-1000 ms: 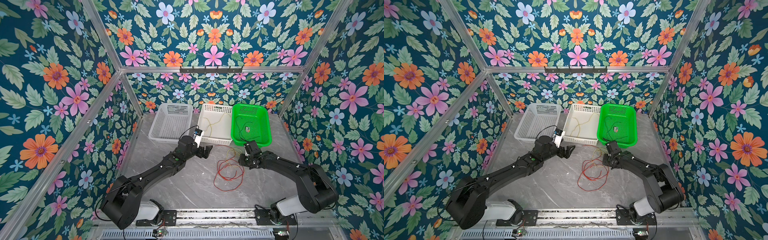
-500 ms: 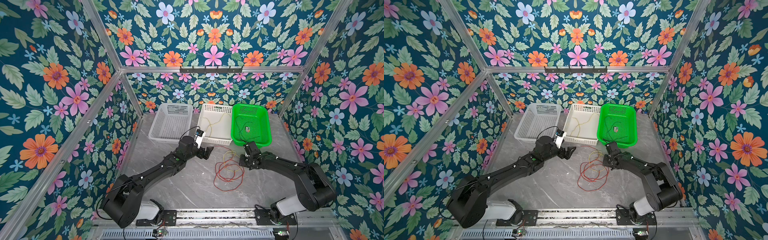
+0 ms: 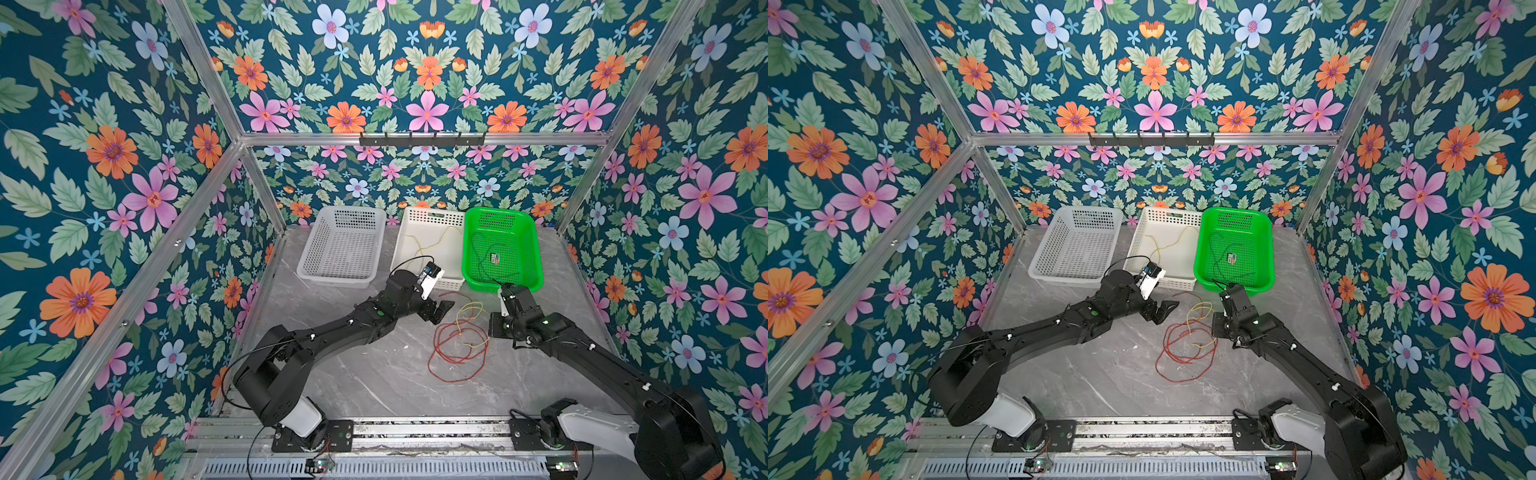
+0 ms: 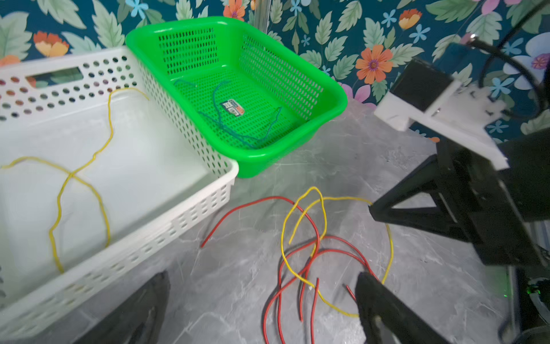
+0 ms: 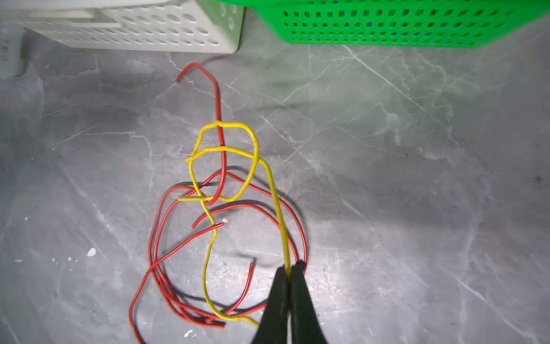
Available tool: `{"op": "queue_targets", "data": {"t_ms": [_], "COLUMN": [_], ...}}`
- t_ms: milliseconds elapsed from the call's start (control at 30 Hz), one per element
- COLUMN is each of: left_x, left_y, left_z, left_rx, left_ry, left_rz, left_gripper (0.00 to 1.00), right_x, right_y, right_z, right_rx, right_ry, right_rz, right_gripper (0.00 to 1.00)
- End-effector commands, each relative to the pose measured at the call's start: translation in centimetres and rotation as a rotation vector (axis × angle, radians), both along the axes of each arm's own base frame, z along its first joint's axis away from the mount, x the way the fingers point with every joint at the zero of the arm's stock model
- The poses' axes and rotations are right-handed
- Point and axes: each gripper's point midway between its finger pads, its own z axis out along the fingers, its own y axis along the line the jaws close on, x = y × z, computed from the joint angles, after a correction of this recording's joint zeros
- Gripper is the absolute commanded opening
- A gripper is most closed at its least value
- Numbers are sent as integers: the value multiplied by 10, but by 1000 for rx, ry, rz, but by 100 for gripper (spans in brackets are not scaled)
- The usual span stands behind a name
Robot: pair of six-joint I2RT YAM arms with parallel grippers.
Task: Untangle and sort cables by color
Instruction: Untie the cable from multiple cables.
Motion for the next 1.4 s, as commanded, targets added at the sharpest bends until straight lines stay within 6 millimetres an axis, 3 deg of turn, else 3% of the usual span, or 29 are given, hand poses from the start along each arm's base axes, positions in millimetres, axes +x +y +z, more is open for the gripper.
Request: {"op": "queue_targets", "data": {"t_ms": [0,200,367,833,1100,1367], "left_x": [-3,-9,-9,-9,-17,-22], "left_y": [-20,-51,-64,-73,-77,-74], "left_z": [10,-4,-21,-37,-43,-42], "left_rx": [-10,18,45,120,110,106], "left_ry": [-44,-39,-24,-35,3,9], "left_rz": [-79,-182,-221,-279,-328,-340], "left_gripper": [100,99,90,72,45,28], "right_x": [-16,-20,-20,-23,-23,-21], "right_y": [-1,15,18,30,30,28], "right_z": [5,31,38,46,56,68], "right_rx": [-30,34,41,94,101,95], "right_ry": [22,-67,-71,-92,-122,-152], "right_rz": [69,180,205,253,257,253], "right_gripper": [0,0,0,0,0,0]}}
